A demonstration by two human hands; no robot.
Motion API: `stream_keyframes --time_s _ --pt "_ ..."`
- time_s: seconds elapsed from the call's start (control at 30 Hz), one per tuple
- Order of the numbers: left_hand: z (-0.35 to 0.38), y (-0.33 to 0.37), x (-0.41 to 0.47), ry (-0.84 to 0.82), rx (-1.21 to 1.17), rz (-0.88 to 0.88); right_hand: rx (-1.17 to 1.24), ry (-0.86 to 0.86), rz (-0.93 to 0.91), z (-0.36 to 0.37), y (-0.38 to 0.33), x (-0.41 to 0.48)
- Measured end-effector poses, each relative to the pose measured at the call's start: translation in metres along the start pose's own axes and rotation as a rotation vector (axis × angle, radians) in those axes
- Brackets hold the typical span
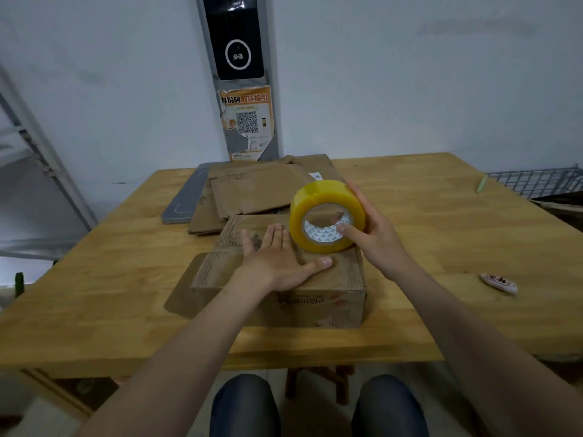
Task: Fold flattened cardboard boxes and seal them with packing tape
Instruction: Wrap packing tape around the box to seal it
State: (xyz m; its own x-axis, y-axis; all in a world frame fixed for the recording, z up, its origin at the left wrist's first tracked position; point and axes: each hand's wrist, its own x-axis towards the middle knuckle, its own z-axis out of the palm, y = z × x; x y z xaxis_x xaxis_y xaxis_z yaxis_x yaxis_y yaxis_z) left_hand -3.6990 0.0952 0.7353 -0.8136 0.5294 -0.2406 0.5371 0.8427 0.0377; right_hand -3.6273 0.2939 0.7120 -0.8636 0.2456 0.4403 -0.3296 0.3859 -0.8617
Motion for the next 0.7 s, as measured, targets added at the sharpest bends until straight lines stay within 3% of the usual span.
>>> stream_keyframes --time_s 0.13,0.37,0.7 --pt "0.007 -0.020 -0.001 0.006 -0.098 0.098 0.077 0.011 0.041 0.009 -0.004 0.000" --pt "0.020 -0.068 -0.017 0.069 -0.127 0.093 0.114 -0.041 0.055 0.054 -0.015 0.000" --pt "0.018 -0.074 -0.030 0.079 -0.106 0.088 -0.076 -0.151 -0.082 0.034 -0.044 0.009"
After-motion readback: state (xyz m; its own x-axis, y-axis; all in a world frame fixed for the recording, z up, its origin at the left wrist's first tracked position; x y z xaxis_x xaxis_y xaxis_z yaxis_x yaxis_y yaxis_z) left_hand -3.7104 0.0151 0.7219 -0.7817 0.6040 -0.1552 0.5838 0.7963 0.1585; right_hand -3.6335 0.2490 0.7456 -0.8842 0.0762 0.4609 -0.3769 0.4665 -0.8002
